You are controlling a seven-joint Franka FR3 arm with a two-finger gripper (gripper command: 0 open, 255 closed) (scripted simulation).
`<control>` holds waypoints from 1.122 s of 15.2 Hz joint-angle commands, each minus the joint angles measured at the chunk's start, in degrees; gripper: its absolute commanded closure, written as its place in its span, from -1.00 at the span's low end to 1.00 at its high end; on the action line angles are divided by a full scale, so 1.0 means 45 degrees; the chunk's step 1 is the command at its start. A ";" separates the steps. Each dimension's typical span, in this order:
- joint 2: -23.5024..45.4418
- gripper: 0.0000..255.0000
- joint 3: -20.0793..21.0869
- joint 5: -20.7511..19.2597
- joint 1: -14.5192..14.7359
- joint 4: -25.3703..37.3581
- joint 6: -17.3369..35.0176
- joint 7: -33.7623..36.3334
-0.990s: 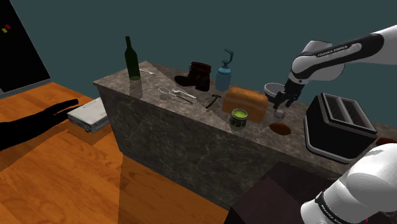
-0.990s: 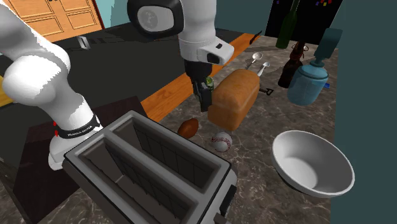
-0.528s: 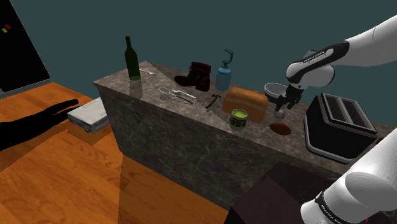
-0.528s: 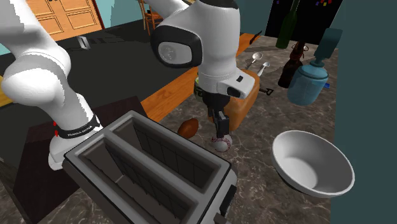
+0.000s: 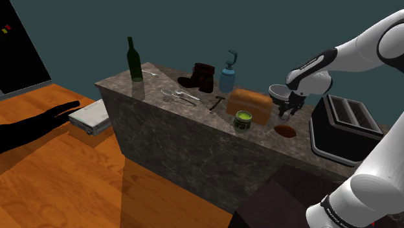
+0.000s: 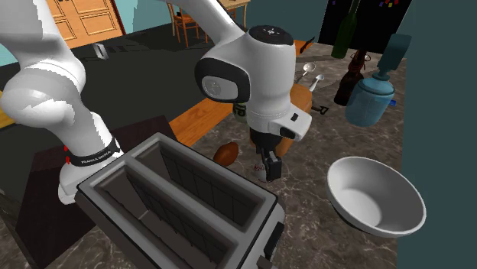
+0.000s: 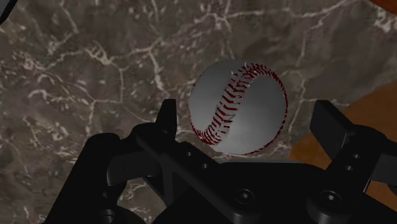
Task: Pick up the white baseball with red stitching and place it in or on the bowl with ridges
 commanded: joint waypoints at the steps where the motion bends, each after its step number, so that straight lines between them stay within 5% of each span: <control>1: 0.0455 -1.00 0.0123 0.0477 -0.0084 -0.0024 0.0393 -0.0364; 9: 0.0454 -1.00 0.0133 0.0473 -0.0095 -0.0024 0.0393 -0.0362; 10: 0.0454 1.00 0.0133 0.0473 -0.0095 -0.0024 0.0393 -0.0362; 17: 0.0455 1.00 0.0134 0.0474 -0.0095 -0.0024 0.0394 -0.0362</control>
